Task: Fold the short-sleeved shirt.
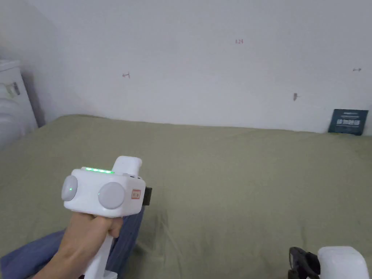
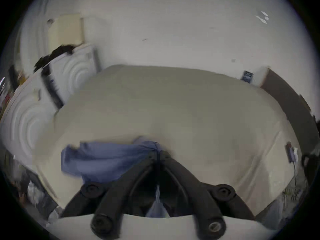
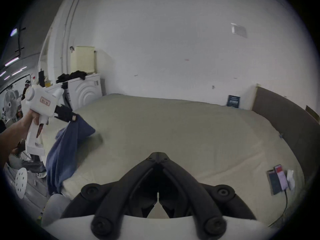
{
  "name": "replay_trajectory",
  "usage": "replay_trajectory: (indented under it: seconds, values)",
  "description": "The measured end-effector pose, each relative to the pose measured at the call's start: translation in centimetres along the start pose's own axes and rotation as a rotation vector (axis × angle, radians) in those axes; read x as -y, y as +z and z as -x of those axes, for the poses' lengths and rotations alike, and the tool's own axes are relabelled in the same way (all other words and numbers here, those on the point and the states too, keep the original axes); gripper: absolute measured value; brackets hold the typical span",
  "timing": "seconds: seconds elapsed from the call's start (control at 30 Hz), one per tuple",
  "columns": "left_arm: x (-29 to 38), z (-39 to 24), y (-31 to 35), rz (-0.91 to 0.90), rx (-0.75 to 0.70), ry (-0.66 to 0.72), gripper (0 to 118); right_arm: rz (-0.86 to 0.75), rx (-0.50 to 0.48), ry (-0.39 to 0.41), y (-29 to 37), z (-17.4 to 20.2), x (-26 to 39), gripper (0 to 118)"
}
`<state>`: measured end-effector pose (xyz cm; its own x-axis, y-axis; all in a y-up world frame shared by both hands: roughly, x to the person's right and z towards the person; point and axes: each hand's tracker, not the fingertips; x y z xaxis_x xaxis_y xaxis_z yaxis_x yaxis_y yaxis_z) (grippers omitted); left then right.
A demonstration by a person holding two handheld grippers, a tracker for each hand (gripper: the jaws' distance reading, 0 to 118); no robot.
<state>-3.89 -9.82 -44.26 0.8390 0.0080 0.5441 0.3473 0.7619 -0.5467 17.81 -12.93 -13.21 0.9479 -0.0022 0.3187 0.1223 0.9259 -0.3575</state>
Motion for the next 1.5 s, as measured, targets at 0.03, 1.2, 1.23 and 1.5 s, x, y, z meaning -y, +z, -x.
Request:
replay_trajectory:
  seconds: [0.03,1.2,1.23,1.5]
  values:
    - [-1.1,-2.9,-0.5,-0.015,0.052,-0.027,0,0.004,0.026,-0.01,0.4,-1.1,0.1,2]
    - [6.6,-8.1,7.3,-0.218,0.067,0.127,113,-0.005,0.188,-0.119,3.2,-7.5,1.7,2]
    - [7.2,-6.9,9.4,-0.264,0.027,0.126,110,-0.015,0.19,-0.118,3.7,-7.1,1.5,2]
    - [11.3,-3.0,20.1,-0.484,-0.216,0.099,0,-0.162,0.208,-0.076,6.9,-4.4,0.1,2]
